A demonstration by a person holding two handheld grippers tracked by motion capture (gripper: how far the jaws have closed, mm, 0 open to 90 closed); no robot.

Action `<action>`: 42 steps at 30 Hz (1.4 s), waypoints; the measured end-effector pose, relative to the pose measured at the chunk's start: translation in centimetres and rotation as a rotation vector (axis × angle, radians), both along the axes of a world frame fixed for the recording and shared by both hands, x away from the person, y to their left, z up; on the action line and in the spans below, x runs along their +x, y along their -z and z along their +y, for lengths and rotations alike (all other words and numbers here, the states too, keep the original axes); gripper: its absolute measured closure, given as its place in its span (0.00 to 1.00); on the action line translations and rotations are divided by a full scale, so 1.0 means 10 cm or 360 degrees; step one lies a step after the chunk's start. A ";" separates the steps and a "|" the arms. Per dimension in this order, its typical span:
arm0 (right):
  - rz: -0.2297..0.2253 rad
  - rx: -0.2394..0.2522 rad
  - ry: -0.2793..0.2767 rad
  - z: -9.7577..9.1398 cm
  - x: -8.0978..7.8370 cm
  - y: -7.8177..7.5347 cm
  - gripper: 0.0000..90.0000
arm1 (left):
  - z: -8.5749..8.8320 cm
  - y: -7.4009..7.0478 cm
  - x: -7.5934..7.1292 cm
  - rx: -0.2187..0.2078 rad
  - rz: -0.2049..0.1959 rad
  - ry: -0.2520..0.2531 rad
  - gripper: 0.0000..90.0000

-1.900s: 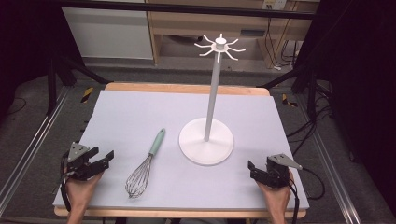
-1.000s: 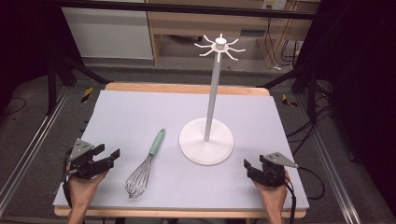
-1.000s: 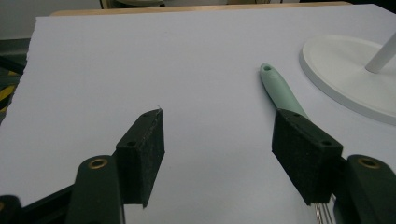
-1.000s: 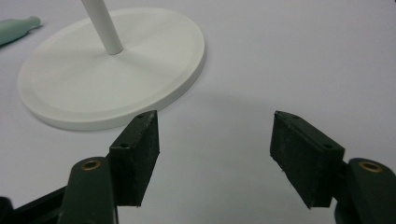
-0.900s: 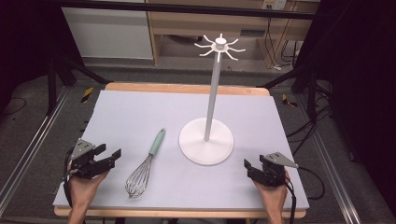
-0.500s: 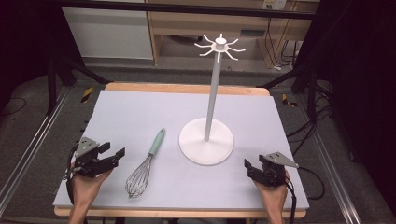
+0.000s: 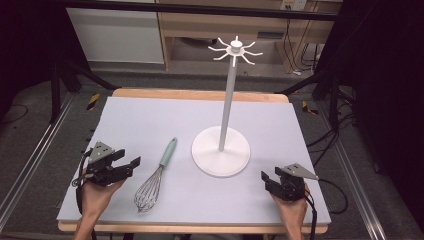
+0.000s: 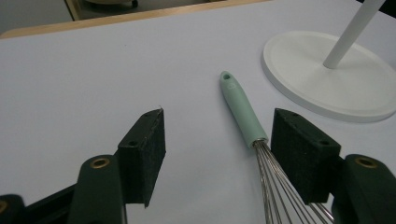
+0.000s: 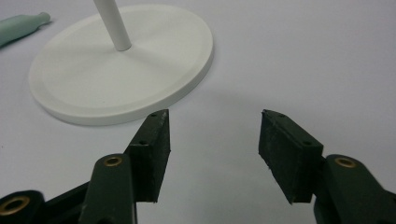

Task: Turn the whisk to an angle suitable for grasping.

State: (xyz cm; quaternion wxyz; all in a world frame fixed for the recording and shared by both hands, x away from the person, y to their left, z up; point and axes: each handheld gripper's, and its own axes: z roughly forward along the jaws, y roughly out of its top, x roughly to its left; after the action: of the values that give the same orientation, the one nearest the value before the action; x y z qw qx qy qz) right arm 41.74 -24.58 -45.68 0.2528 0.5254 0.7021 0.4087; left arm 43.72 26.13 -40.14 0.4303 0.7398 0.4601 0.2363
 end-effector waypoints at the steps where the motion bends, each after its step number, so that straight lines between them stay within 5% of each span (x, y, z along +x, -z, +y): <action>1: -0.0004 -0.0004 -0.0002 0.00 0.00 0.00 0.50 | -0.02 -0.01 0.01 0.0005 0.0003 0.0007 0.39; 23: 0.0004 -0.0014 -0.0033 0.00 0.01 0.00 0.58 | -0.47 0.00 0.29 0.0189 0.0181 0.0132 0.41; 42: 0.0021 -0.0019 -0.0049 0.00 0.02 0.02 0.61 | -0.73 0.16 0.52 0.0326 0.0311 0.0171 0.44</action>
State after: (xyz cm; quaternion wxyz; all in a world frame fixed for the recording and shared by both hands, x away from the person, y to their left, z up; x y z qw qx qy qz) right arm 41.90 -24.57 -45.83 0.2449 0.5157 0.7142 0.4050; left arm 48.89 18.81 -41.76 0.3176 0.8229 0.4331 0.1856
